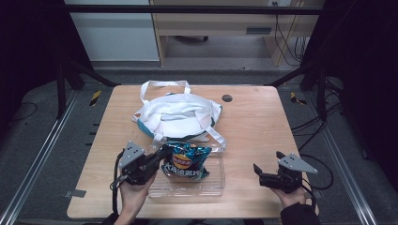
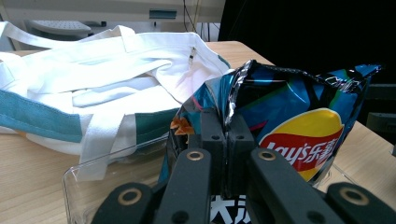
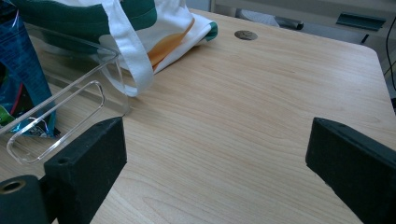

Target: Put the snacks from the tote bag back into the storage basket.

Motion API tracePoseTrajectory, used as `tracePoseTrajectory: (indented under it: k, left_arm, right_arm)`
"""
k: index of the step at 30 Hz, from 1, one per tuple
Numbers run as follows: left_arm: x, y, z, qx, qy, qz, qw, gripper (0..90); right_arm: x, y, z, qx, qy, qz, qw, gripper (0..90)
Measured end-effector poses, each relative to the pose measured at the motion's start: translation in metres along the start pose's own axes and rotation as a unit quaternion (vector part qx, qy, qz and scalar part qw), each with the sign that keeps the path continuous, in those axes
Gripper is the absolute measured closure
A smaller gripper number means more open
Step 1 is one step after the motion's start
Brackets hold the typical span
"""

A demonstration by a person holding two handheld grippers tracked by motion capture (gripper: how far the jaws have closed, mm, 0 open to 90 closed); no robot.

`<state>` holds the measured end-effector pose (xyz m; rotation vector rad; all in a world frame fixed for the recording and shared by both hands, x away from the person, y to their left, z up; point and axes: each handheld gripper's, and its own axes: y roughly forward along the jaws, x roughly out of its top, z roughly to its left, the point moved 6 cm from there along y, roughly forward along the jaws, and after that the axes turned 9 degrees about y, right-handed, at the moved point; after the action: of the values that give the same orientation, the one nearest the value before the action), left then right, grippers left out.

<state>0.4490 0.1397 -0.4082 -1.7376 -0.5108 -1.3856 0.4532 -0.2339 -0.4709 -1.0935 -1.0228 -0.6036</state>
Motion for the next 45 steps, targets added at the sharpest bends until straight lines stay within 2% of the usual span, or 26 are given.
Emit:
tracePoseTrajectory:
  k: [8,23,28,45]
  left_arm:
    - [0.002,0.007,0.005,-0.003,-0.012,0.001,0.9999,88.4]
    - [0.009,0.027,0.012,0.012,-0.006,0.001,0.9999,87.5]
    - [0.01,0.03,0.015,0.011,-0.011,0.0,0.9999,87.4]
    - [0.012,0.042,0.02,0.019,-0.004,-0.002,0.9998,85.5]
  right_arm:
    - [0.0,0.001,0.0,-0.001,0.001,0.001,1.0,5.5]
    - [-0.001,0.002,-0.002,-0.001,-0.002,0.002,1.0,5.4]
    - [-0.001,0.002,-0.001,0.001,0.0,0.005,1.0,5.5]
    - [-0.003,0.005,-0.002,-0.002,-0.001,0.011,0.9999,5.4]
